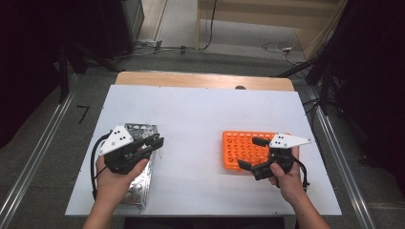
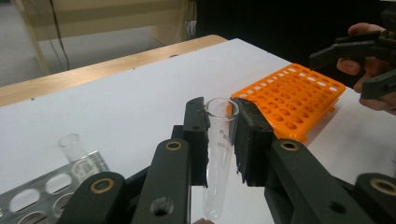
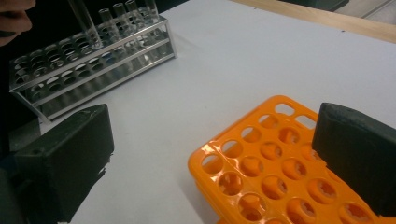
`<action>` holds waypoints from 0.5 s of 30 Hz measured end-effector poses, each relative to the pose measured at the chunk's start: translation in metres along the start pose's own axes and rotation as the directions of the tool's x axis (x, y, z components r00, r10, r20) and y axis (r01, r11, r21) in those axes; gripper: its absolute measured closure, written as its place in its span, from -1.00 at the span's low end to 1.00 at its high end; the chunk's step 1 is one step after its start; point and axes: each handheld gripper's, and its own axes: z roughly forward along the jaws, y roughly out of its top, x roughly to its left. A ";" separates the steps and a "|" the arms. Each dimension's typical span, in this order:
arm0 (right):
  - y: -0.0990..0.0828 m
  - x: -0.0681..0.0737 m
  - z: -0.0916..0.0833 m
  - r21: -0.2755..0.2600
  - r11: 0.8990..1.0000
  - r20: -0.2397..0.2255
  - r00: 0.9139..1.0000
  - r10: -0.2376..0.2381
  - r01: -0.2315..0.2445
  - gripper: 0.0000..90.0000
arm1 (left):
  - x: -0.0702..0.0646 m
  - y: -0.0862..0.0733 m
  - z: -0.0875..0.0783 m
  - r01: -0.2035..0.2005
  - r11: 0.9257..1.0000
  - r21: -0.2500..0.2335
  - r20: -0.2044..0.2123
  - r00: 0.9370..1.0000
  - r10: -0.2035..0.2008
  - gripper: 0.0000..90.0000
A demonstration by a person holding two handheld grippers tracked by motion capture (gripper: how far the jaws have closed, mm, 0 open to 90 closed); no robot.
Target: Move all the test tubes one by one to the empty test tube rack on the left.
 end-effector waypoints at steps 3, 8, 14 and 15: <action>-0.001 -0.004 -0.003 0.000 1.000 0.015 1.000 0.008 -0.008 -1.00 | 0.006 -0.002 -0.003 0.007 1.000 -0.005 -0.019 1.000 -0.008 0.69; -0.002 -0.008 -0.005 0.001 1.000 0.027 1.000 0.013 -0.013 -1.00 | 0.014 -0.004 -0.008 0.006 1.000 0.000 -0.058 0.998 -0.006 0.69; -0.003 -0.008 -0.004 0.007 1.000 0.033 0.999 0.010 -0.010 -1.00 | 0.023 -0.009 -0.014 0.006 1.000 0.016 -0.104 0.995 -0.004 0.69; -0.003 -0.008 -0.004 0.008 1.000 0.033 0.999 0.009 -0.010 -1.00 | 0.024 -0.010 -0.014 0.007 1.000 0.019 -0.110 0.994 -0.005 0.69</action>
